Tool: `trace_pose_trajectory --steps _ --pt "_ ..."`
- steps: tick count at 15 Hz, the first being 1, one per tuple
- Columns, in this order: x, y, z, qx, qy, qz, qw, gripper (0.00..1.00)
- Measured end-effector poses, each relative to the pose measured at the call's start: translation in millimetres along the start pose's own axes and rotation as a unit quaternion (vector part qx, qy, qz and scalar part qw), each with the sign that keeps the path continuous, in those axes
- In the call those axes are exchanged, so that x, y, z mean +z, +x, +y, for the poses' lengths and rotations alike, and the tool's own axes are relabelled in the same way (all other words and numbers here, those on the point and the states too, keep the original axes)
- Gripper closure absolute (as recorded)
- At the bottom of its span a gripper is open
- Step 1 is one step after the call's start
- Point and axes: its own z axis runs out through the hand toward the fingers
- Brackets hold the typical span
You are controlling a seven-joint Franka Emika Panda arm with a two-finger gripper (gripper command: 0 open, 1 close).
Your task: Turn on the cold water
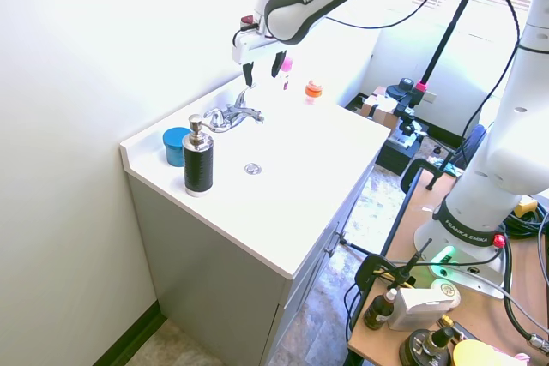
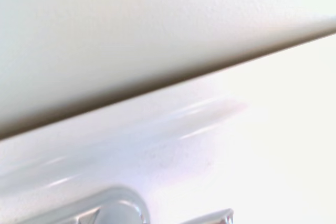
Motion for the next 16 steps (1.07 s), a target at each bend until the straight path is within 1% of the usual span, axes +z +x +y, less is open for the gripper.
trace_pose_trajectory --steps 4,9,12,16 --pt "12 20 -15 0.008 -0.003 0.011 0.9999 0.00" --pt "19 14 -17 0.004 -0.021 0.004 0.9998 0.00" --pt "26 9 -11 0.006 -0.029 -0.004 0.9996 0.00" --pt "29 1 4 0.011 -0.030 -0.013 0.9994 0.00"
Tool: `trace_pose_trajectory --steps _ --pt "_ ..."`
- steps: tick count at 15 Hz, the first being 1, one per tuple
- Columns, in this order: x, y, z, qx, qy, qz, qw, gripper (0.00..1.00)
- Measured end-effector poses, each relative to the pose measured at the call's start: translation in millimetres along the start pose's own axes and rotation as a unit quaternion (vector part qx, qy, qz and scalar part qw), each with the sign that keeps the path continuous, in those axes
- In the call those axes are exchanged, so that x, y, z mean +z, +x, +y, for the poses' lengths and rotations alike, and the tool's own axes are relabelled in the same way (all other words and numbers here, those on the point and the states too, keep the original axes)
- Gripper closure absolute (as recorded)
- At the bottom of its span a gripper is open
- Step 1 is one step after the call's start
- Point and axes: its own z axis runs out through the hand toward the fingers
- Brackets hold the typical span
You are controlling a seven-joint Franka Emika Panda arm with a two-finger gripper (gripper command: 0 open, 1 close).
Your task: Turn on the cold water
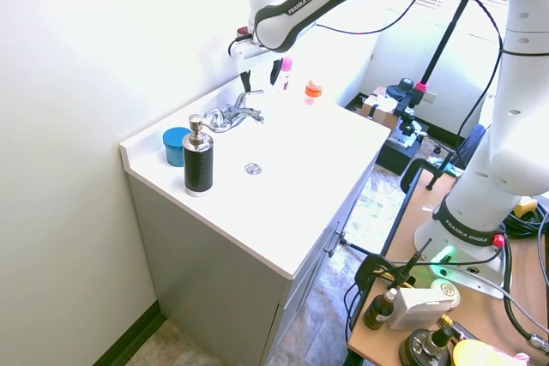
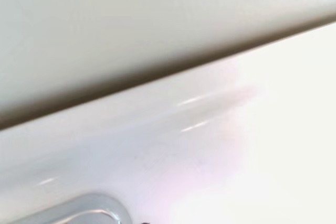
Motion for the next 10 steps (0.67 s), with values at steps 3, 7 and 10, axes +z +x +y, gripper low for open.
trace_pose_trajectory --steps 3,7,10 --pt "-5 -15 19 0.000 -0.004 -0.012 0.9999 0.00" --pt "-21 -38 49 0.000 -0.001 -0.028 0.9996 0.00" --pt "-45 -71 66 -0.020 0.020 -0.063 0.9976 0.00"
